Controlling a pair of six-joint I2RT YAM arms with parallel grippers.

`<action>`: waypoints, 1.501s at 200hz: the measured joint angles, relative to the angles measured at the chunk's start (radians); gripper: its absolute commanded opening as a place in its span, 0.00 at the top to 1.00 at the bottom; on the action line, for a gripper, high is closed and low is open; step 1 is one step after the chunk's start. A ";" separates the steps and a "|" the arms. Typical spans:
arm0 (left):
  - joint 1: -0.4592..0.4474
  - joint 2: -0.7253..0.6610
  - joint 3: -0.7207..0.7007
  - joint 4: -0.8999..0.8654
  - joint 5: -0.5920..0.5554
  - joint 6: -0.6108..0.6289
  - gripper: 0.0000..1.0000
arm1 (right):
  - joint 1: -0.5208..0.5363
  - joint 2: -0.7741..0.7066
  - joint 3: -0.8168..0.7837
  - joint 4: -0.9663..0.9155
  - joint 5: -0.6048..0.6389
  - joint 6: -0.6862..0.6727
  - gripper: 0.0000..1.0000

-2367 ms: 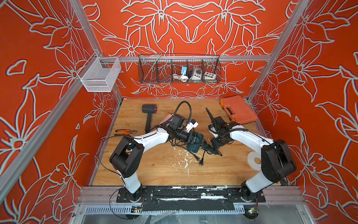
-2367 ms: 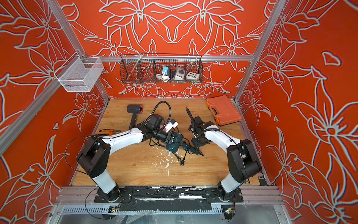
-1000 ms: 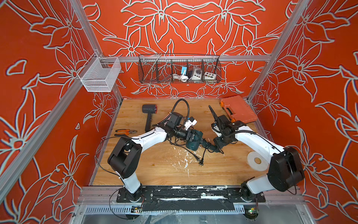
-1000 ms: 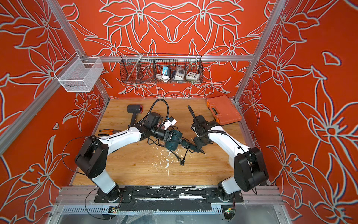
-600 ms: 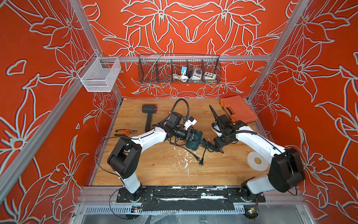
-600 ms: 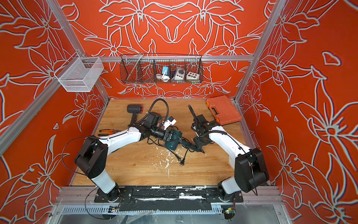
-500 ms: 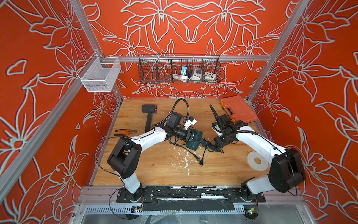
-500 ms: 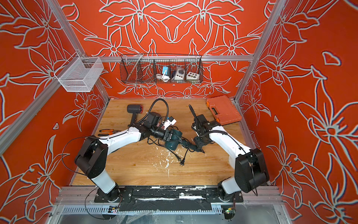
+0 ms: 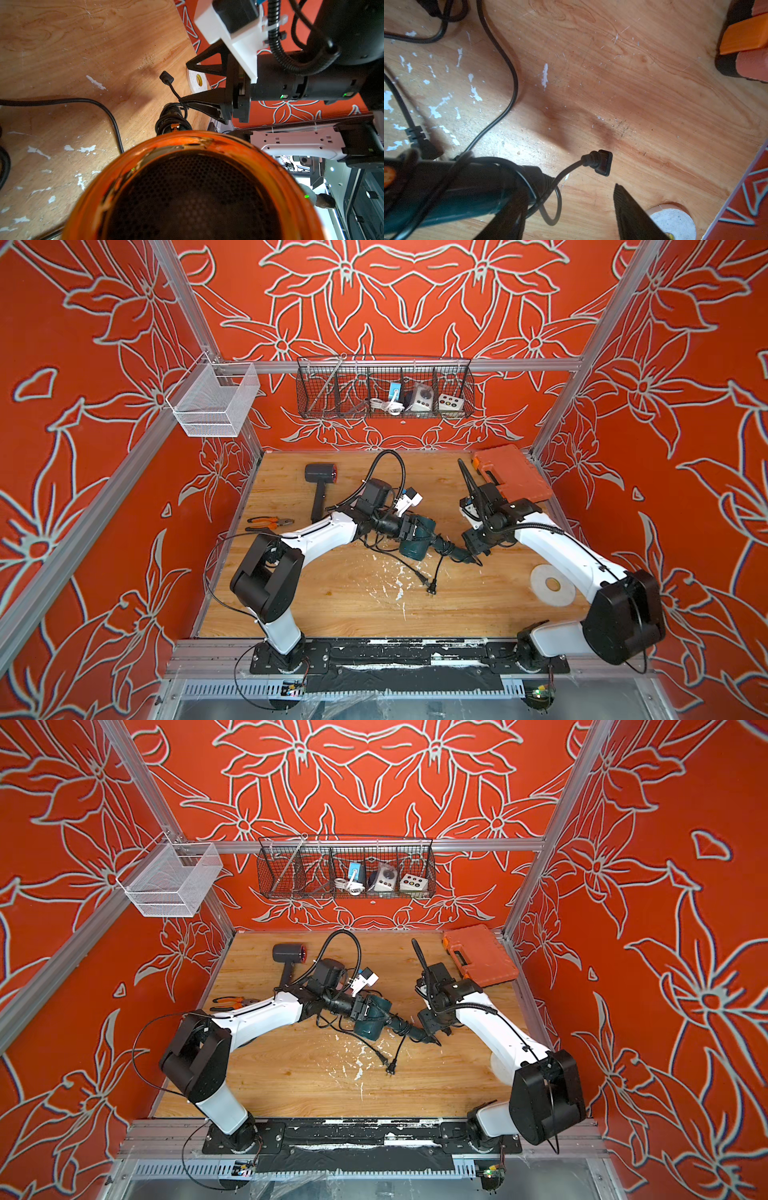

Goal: Wrap the cord around the hair dryer
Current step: Wrap the power cord around the hair dryer.

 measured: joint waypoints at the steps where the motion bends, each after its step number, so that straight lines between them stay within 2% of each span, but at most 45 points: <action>1: 0.000 0.000 0.000 0.000 0.000 0.000 1.00 | 0.000 -0.002 -0.001 0.000 -0.001 0.000 0.32; 53: 0.000 0.000 0.000 0.005 0.004 -0.005 1.00 | -0.013 -0.187 -0.076 0.039 -0.134 0.058 0.28; 92: 0.001 0.000 0.000 0.005 0.005 -0.006 1.00 | -0.013 -0.238 -0.114 0.049 -0.245 0.093 0.21; 186: 0.002 -0.015 0.000 0.005 0.007 -0.011 1.00 | -0.013 -0.219 -0.163 0.059 -0.278 0.185 0.19; 300: 0.011 -0.017 0.000 0.008 0.003 -0.025 1.00 | -0.013 -0.153 -0.179 0.158 -0.332 0.211 0.16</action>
